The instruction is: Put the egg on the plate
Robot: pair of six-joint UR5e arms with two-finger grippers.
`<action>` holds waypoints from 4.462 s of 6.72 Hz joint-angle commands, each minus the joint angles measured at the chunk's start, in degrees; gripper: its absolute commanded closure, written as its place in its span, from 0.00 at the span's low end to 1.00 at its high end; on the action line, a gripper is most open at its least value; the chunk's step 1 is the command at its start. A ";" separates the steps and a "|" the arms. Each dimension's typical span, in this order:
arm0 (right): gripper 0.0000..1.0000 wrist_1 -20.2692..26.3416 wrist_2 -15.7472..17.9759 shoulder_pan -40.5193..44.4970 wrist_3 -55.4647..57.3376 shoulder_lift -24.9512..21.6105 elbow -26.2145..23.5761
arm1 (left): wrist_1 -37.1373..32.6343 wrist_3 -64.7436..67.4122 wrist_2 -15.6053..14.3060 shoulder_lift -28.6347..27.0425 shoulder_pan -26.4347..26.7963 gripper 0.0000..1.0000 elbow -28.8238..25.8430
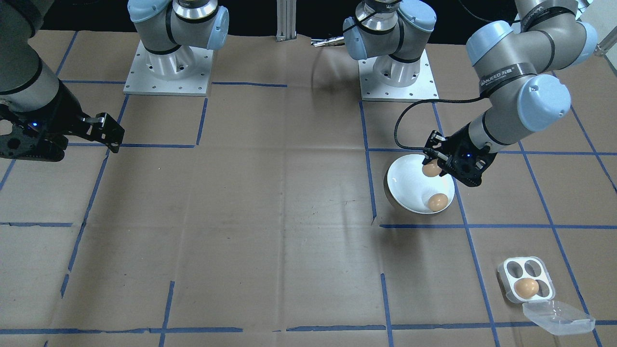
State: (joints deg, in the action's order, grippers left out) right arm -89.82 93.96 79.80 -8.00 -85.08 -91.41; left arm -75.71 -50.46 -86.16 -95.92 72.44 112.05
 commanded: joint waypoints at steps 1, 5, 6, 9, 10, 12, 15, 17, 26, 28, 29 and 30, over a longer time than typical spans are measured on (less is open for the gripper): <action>0.00 0.00 0.00 0.00 0.00 0.00 0.00 | 7.65 0.89 0.02 -1.11 -0.54 0.95 6.05; 0.00 0.00 0.00 0.00 0.00 0.00 0.00 | 7.68 0.80 -0.07 -1.21 -0.81 0.01 7.13; 0.00 0.00 0.00 0.00 0.00 0.00 0.00 | 7.77 0.71 -0.24 -0.77 -1.07 0.01 5.91; 0.00 0.00 0.00 0.00 0.00 0.00 0.00 | 7.59 -0.08 -3.73 -6.79 -3.53 0.01 -8.64; 0.00 0.00 0.00 0.00 0.00 0.00 0.00 | 7.68 1.31 -3.76 -10.74 -4.58 0.01 -13.13; 0.00 0.00 0.00 0.00 0.00 0.00 0.00 | 8.29 19.76 -3.06 -17.61 -6.87 0.01 -20.27; 0.00 0.00 0.00 0.00 0.00 0.00 0.00 | 16.12 30.67 -2.53 -28.95 -6.96 0.01 -30.54; 0.00 0.00 0.00 0.00 0.00 0.00 0.00 | 15.50 31.65 -0.77 -31.70 -6.96 0.16 -33.56; 0.00 0.00 0.00 0.00 0.00 0.00 0.00 | 15.32 31.74 -0.86 -33.72 -8.98 0.23 -33.48; 0.00 0.00 0.00 0.00 0.00 0.00 0.00 | 15.32 31.83 -0.77 -34.07 -8.98 0.24 -33.48; 0.00 0.00 0.00 0.00 0.00 0.00 0.00 | 15.32 31.83 -0.77 -33.99 -8.81 0.35 -33.57; 0.00 0.00 0.00 0.00 0.00 0.00 0.00 | 15.32 31.83 -0.86 -33.99 -8.81 0.50 -33.57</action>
State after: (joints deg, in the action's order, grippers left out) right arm -89.83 93.96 79.81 -8.00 -85.08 -91.41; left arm -60.38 -18.64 -86.94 -129.90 63.58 78.52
